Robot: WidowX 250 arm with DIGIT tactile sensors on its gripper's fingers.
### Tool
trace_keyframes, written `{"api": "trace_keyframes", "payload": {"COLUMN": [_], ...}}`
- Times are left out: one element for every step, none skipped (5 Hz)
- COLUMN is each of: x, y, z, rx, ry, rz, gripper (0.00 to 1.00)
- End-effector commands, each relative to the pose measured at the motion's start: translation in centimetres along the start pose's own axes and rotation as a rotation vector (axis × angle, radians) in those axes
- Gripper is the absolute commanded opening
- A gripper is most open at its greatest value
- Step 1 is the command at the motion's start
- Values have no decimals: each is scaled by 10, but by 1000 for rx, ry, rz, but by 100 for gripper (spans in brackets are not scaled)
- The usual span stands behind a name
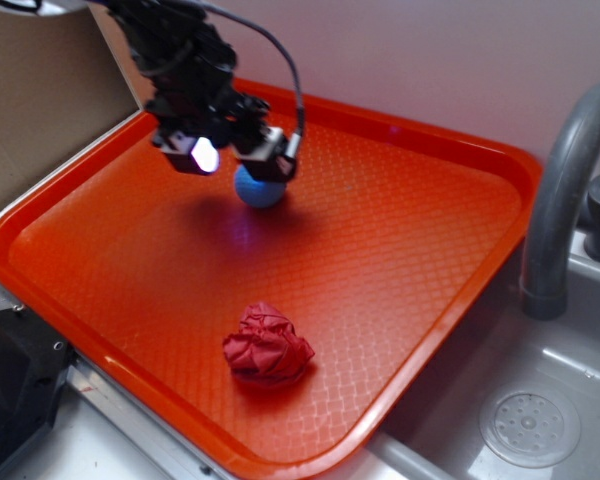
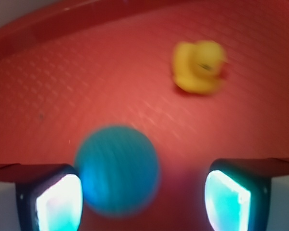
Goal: Grab the blue ball.
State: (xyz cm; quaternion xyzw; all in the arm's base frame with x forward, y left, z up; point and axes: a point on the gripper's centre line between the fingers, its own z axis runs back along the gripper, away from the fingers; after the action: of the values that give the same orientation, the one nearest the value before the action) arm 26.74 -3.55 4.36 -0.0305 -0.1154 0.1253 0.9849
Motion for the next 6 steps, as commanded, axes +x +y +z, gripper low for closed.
{"api": "trace_keyframes", "payload": {"x": [0,-6,-26,-54,-66,-63], "y": [-18,-22,-31,-20,5,26], "z": [-16,-6,36,90,125,136], "rx": [-81,-111,-60,143,265,226], "ry": [15,60,30,-33,-12,9], "rz": [-105,-181,-388,-503,-487,-424], "gripper": [0,0,0,0,0,0]}}
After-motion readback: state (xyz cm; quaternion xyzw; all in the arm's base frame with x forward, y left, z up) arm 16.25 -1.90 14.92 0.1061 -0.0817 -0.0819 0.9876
